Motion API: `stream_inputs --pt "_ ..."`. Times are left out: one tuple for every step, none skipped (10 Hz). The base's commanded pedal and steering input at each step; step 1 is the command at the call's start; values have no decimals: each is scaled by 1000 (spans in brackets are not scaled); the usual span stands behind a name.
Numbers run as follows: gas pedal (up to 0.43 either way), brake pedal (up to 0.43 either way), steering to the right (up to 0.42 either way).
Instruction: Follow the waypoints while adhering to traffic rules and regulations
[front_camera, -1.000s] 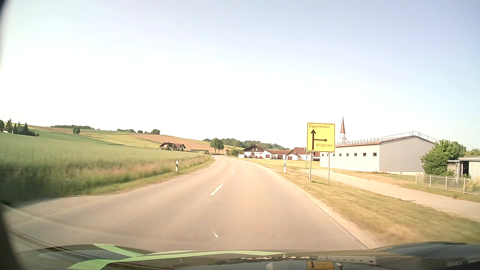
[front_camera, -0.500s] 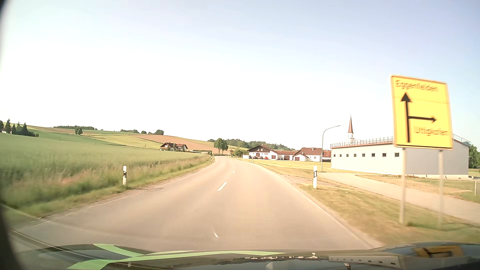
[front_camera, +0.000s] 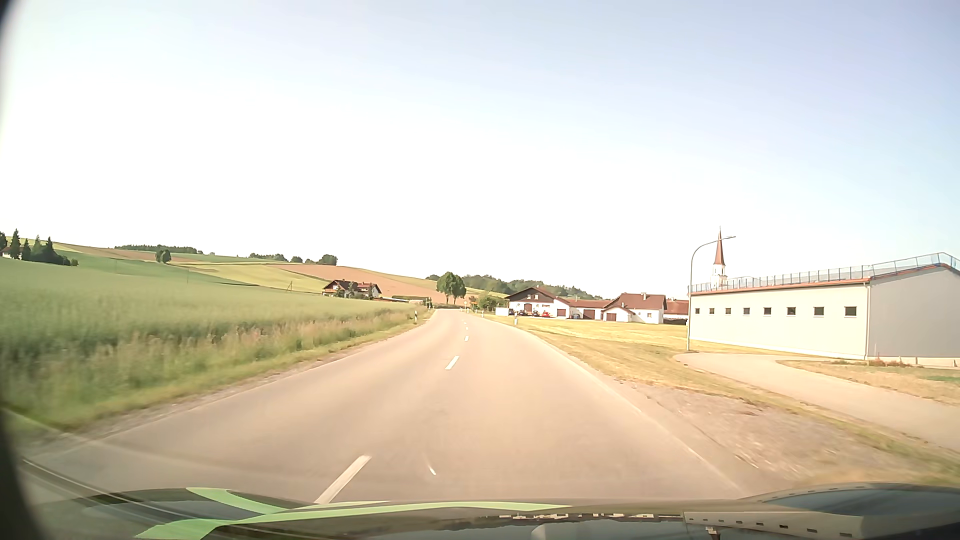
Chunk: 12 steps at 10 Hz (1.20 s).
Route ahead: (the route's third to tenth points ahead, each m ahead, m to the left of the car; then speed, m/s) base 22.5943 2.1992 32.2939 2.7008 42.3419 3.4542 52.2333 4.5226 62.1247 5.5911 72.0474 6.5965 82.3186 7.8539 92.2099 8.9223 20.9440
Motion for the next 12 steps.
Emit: stream_inputs --pt "189 0 -12" --pt "189 0 -12" --pt "189 0 -12" --pt "197 0 -12" --pt "197 0 -13" --pt "197 0 -14" --pt "209 0 -14" --pt "209 0 -14" --pt "209 0 -14" --pt "209 0 -14" --pt "209 0 -14" --pt "189 0 -14"
